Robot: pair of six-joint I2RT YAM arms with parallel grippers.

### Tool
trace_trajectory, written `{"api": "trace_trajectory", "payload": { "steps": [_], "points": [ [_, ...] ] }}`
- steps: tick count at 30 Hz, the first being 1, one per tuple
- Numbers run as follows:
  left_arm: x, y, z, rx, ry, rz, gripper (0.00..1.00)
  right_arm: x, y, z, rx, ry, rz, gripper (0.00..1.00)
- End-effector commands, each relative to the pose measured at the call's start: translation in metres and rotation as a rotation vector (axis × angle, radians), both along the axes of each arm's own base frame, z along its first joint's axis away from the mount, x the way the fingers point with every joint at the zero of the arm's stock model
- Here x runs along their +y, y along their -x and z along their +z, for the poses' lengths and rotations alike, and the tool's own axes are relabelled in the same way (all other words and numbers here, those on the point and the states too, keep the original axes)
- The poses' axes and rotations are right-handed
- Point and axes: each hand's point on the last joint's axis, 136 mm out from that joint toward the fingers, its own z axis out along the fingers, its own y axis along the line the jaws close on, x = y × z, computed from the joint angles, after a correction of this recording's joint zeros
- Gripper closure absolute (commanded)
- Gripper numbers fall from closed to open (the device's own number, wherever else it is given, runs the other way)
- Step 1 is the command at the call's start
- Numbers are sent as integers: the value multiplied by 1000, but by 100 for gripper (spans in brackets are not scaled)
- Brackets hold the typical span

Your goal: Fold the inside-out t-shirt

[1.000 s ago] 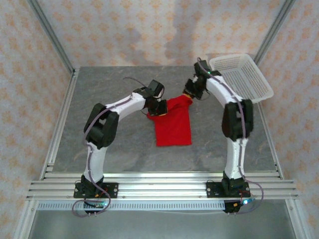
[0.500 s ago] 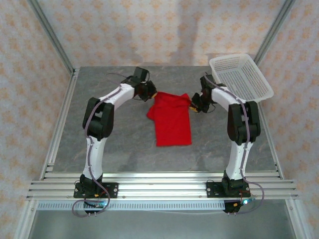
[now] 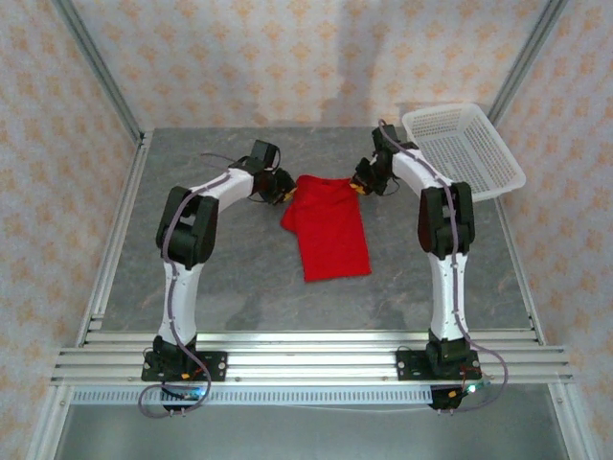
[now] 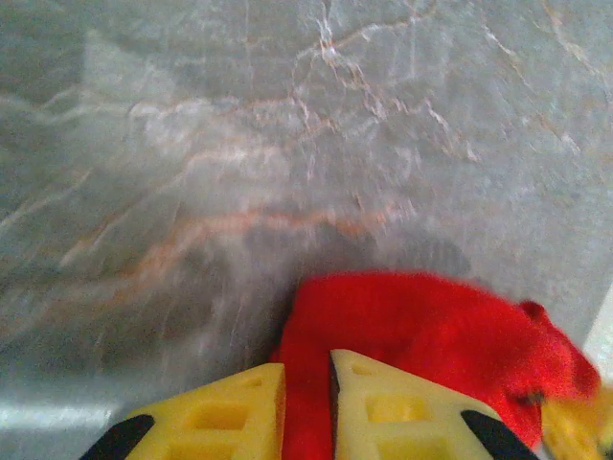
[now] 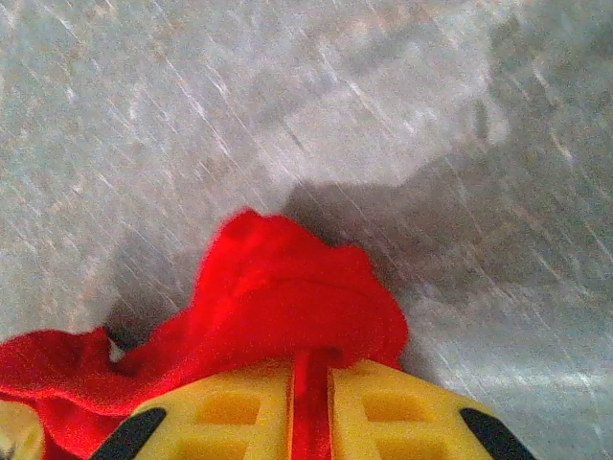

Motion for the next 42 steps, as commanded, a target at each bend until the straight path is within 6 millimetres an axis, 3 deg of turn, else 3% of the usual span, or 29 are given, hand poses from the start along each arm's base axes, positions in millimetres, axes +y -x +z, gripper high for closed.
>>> {"api": "trace_trajectory", "payload": {
  "steps": [1,6,10,14,18,21,23,24,27,30,33,39,42],
  "points": [
    [4,16,56,-112,-28,-62,78,9,-7,-7,54,-13,-25,85],
    [8,45,48,-81,-111,-107,75,32,-35,22,-4,-80,-46,88],
    [7,51,44,-75,-106,-94,74,45,-54,28,-19,-103,-73,91],
    [4,51,45,-65,-104,-109,71,41,-66,42,-63,-99,-86,89],
    [2,55,45,-34,-114,-123,66,11,-48,71,-83,1,-20,76],
    [31,77,33,90,-231,-15,65,-13,-19,78,-87,85,59,68],
    [43,85,26,114,-251,45,61,-22,0,73,-88,84,101,57],
    [39,84,28,87,-206,54,57,-24,8,70,-94,73,115,51],
    [4,71,34,4,-44,-8,41,-24,24,55,-95,46,163,40],
    [-26,61,32,-29,-47,-137,38,-21,30,35,-57,34,197,39],
    [-42,49,28,-49,-58,-172,37,-18,25,21,-52,23,211,39],
    [-34,33,6,-20,-137,-124,37,-4,1,9,-50,-29,211,46],
    [-35,29,-5,3,-161,-141,37,7,2,-2,-13,-38,240,47]
  ]
}}
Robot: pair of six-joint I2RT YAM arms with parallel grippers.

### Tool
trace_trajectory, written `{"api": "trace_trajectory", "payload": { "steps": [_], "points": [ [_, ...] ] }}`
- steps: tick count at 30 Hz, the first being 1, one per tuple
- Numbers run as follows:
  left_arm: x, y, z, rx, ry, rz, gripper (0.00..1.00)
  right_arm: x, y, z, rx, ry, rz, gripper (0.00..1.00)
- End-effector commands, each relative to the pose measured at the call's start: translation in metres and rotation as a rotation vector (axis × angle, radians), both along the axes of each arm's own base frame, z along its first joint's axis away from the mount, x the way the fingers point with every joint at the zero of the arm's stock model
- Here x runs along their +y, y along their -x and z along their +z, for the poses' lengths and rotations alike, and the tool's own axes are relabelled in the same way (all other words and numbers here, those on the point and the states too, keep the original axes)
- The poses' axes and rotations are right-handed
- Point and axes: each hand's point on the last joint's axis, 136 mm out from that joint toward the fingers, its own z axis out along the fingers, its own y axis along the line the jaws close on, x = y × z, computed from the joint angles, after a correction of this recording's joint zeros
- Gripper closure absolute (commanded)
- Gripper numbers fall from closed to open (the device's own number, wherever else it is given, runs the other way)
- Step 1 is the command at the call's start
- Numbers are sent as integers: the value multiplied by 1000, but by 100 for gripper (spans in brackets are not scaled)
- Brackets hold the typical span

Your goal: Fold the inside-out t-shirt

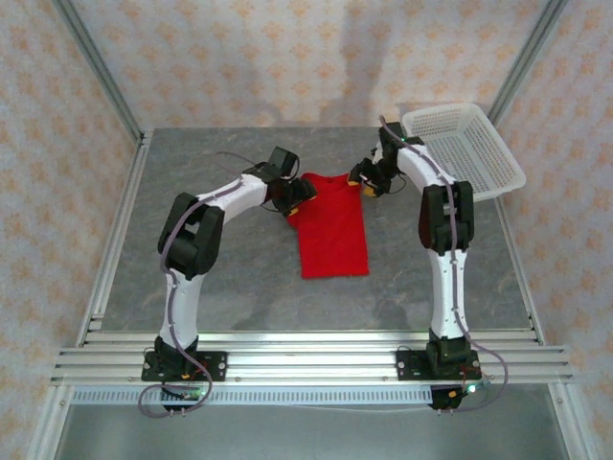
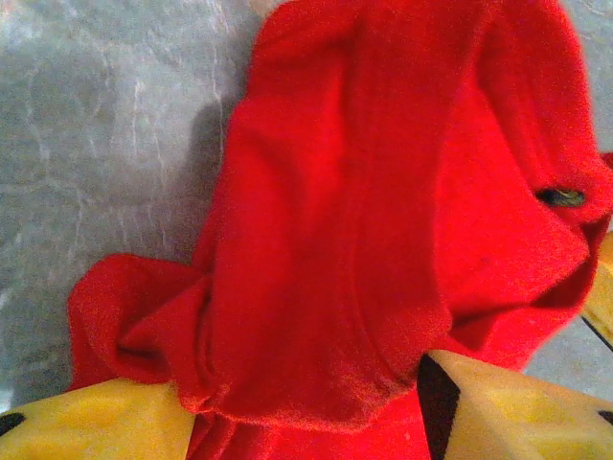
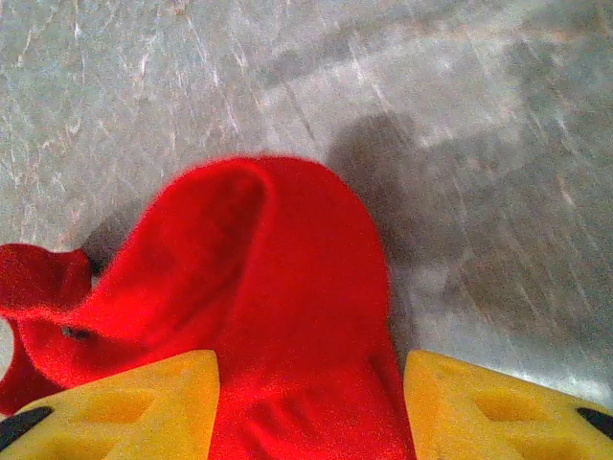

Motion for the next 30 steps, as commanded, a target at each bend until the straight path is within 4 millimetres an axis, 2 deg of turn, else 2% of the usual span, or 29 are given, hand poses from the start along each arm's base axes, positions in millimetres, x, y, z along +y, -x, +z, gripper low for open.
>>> {"api": "trace_trajectory", "payload": {
  "steps": [1,7,10,15,17,19,24,27,30],
  "points": [
    [8,-10,-8,-4,-56,-7,37,18,1,-2,13,-19,53,47],
    [-2,-21,-12,-11,-33,-47,35,30,14,-15,53,-18,83,47],
    [6,-23,-5,-18,-57,-63,35,27,22,-16,67,3,101,47],
    [30,-20,26,-85,-104,-107,32,14,29,-2,39,41,93,43],
    [41,-17,31,-84,-137,-131,29,5,33,5,12,91,92,42],
    [43,-14,31,-83,-145,-158,27,-1,36,12,-15,111,80,40],
    [44,-16,32,-96,-162,-174,25,-8,41,23,-46,106,47,38],
    [39,-27,27,-104,-153,-179,23,-7,46,15,-34,93,35,38],
    [24,-41,20,-119,-99,-211,23,-3,48,6,-22,72,18,39]
  ]
}}
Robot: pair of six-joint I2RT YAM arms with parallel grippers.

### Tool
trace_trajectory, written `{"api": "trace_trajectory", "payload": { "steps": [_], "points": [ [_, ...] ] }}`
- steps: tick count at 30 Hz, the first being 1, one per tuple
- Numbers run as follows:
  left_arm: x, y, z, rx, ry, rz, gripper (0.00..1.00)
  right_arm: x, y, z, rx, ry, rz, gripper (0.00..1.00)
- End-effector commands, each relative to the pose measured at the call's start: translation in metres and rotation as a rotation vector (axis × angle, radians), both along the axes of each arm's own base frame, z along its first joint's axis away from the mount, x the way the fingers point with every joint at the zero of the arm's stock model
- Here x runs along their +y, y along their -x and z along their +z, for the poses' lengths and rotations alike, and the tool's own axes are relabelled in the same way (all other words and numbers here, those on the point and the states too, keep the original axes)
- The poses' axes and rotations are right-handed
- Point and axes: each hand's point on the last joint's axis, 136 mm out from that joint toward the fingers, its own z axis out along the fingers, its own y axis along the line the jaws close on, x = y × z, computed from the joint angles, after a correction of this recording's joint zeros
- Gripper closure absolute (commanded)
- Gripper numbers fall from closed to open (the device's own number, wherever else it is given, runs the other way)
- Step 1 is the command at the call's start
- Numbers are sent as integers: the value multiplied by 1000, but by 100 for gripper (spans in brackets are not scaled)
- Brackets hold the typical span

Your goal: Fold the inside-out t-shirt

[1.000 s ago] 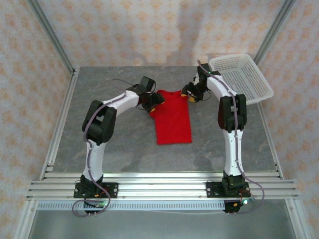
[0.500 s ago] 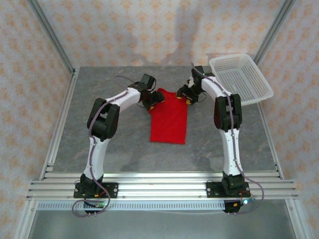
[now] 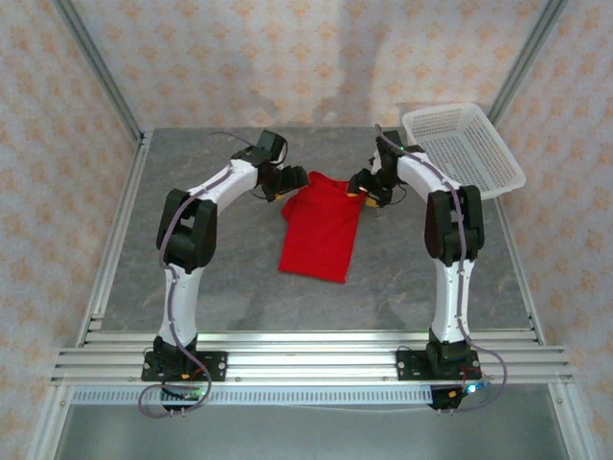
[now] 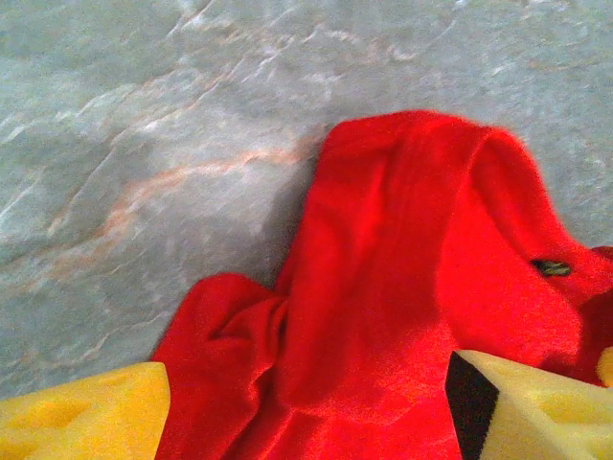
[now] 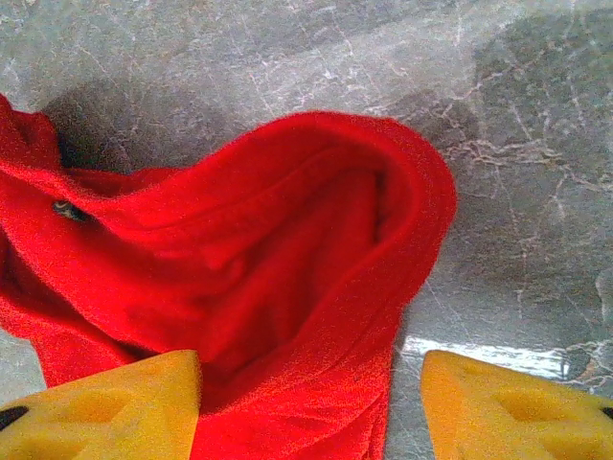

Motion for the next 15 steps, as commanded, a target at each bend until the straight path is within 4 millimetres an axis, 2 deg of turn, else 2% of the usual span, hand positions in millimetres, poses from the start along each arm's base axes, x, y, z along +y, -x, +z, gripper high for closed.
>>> {"api": "trace_trajectory", "payload": {
  "steps": [1,6,11,15],
  "points": [
    [-16,-14,-5,-17,33,-62,23,-1,-2,-1,-21,-4,-34,39],
    [-33,-23,-19,10,72,-93,27,12,-9,-11,-7,-42,-32,40],
    [-29,-14,-43,84,34,-73,34,31,-19,-18,8,-82,-18,44],
    [-37,-9,-44,87,96,-78,41,43,-21,-22,19,-100,-6,49]
  ]
}}
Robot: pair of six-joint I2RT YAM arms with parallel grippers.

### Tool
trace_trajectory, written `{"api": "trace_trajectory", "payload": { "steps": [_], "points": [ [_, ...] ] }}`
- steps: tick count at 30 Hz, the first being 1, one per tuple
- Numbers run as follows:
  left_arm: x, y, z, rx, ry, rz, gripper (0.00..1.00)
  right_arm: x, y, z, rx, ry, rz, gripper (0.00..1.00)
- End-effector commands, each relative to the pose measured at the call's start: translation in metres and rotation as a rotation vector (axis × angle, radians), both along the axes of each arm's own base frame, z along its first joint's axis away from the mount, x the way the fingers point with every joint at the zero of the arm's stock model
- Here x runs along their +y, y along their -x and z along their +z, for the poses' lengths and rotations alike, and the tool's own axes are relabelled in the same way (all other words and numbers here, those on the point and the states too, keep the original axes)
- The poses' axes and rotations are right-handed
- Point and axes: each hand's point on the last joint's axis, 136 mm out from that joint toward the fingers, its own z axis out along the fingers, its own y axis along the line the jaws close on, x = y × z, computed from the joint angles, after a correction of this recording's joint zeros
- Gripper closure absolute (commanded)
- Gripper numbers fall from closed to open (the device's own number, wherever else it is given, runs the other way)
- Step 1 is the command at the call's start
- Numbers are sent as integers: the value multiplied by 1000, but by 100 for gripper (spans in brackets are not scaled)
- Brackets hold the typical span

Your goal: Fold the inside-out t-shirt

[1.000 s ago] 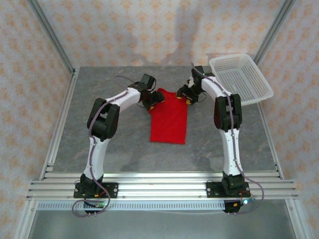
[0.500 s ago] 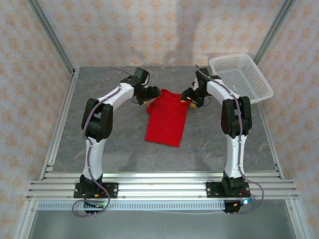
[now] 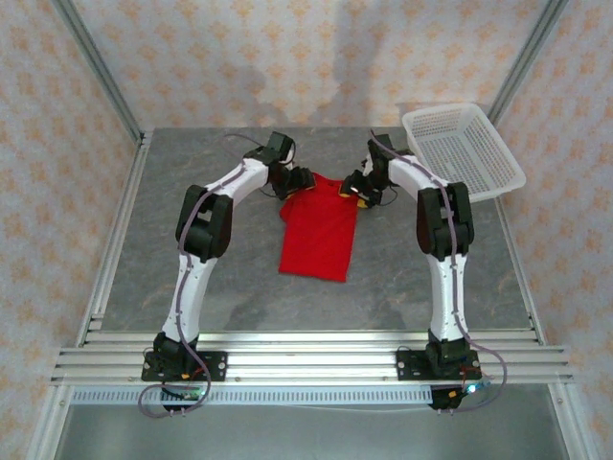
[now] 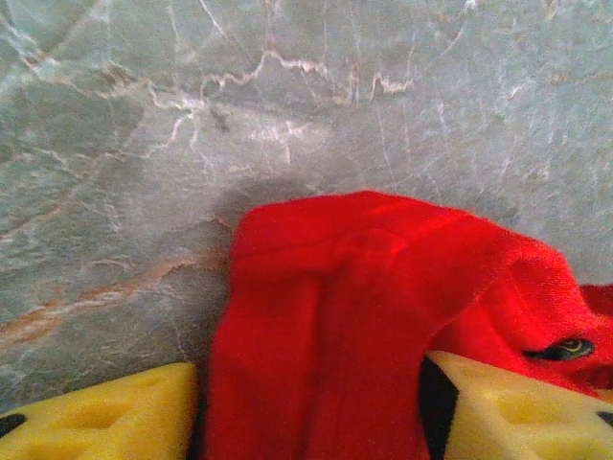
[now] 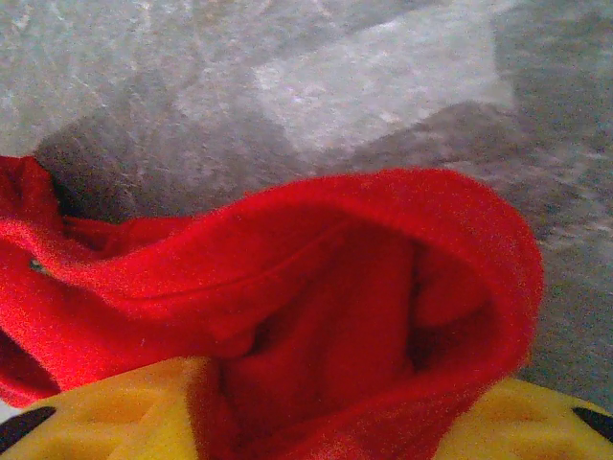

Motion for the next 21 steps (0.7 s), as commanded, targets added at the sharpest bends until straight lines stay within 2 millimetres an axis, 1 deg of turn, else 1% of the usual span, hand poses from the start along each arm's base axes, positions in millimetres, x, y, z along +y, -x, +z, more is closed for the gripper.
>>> {"api": "trace_trajectory", "payload": {
  "steps": [1,4,6,9,10,12,13,14,15,18,19,20,21],
  "points": [
    [-13,15,-2,46,56,-23,43,18,-4,-3,9,-32,17,51],
    [-20,15,-3,57,111,-8,55,24,-4,-6,24,-46,23,57],
    [-22,14,-5,62,135,11,64,24,-4,-8,32,-48,18,62],
    [-22,9,-1,45,176,53,82,24,-5,-6,34,-53,11,77],
    [-23,5,4,34,199,66,88,26,-8,-4,29,-57,9,82],
    [-24,-5,19,2,249,86,100,28,-16,9,5,-72,7,92],
    [-25,-13,32,-22,280,96,100,30,-23,20,-19,-82,7,98],
    [-24,-22,48,-49,307,109,100,32,-31,35,-51,-94,6,100],
    [-24,-30,66,-81,334,119,100,34,-40,51,-84,-109,4,100],
    [-16,-60,145,-225,438,156,100,37,-70,125,-244,-159,-3,100],
    [-13,-68,179,-283,469,160,100,35,-78,154,-306,-172,-10,100],
    [-9,-73,210,-336,487,161,100,34,-85,184,-369,-184,-16,100],
    [-5,-76,239,-388,497,157,100,32,-88,209,-424,-193,-21,100]
  ]
}}
